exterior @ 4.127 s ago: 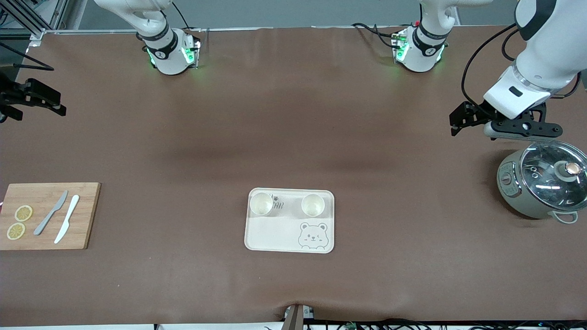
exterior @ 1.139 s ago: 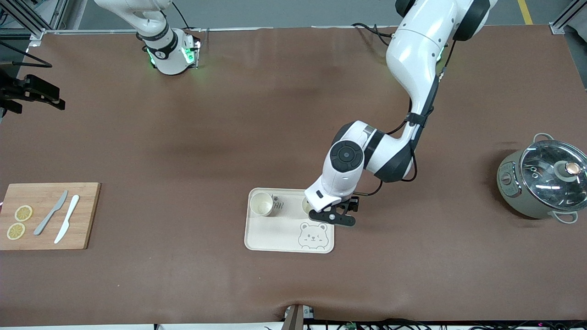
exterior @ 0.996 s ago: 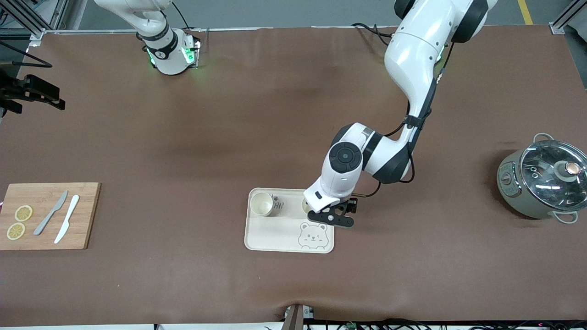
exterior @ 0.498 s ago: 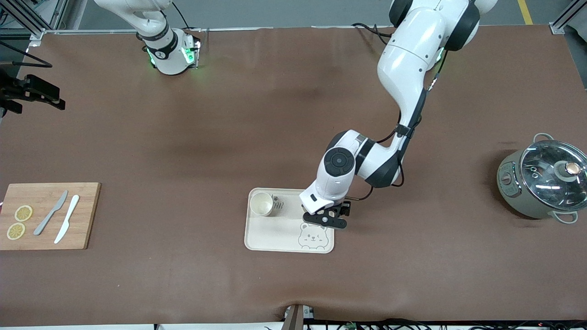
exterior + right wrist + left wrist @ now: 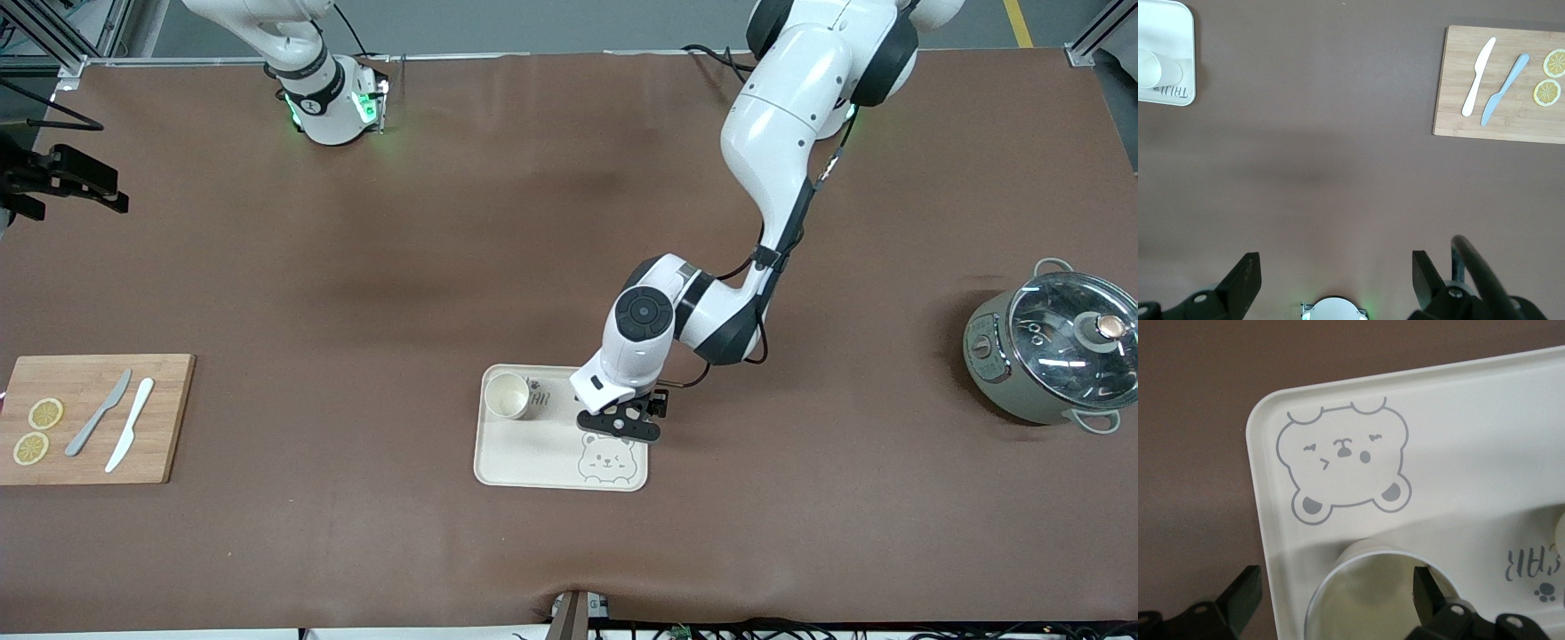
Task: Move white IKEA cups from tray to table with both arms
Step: 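Close the left gripper on the white cup's rim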
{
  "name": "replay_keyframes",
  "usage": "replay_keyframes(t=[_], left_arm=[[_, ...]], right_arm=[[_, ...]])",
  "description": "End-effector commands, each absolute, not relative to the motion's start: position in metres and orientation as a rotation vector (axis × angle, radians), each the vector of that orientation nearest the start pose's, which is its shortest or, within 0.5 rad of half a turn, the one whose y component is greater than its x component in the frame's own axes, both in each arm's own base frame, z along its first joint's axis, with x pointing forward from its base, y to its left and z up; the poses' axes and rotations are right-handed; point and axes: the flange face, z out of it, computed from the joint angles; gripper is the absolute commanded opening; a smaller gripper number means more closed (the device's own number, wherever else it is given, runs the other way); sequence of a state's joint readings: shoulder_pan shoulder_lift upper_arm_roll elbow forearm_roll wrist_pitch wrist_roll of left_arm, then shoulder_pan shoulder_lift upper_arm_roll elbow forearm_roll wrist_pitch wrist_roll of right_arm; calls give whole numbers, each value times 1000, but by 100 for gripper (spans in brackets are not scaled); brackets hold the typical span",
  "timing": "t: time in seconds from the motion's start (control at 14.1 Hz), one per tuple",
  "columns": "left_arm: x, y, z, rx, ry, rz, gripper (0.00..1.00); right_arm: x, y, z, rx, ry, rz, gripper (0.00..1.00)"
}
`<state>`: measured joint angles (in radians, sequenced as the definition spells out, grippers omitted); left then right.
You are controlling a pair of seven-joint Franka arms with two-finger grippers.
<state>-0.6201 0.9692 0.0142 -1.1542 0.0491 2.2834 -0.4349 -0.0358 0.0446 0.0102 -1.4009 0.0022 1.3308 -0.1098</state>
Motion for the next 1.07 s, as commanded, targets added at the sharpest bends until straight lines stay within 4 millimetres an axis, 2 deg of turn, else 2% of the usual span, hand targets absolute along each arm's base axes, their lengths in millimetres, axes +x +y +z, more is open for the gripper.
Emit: replay_keyframes(t=[0.0, 0.43, 0.5, 0.57, 0.64, 0.71, 1.0], left_arm=[[647, -446, 222, -3149, 302, -288, 100], [653, -434, 226, -3144, 288, -279, 100], [653, -435, 227, -3147, 285, -279, 93], [653, -434, 226, -3156, 269, -266, 73], [653, -434, 228, -3164, 260, -266, 32], [653, -434, 229, -3163, 267, -266, 0], [653, -433, 227, -3165, 275, -258, 0]], right_arm=[[541, -13, 661, -3124, -120, 187, 100], [542, -13, 659, -3124, -120, 189, 100], [542, -11, 659, -3122, -126, 191, 100], [542, -12, 659, -3123, -123, 191, 100], [542, -13, 659, -3123, -120, 191, 100], [542, -12, 659, -3123, -123, 191, 100], [541, -13, 659, -3122, -118, 201, 100]])
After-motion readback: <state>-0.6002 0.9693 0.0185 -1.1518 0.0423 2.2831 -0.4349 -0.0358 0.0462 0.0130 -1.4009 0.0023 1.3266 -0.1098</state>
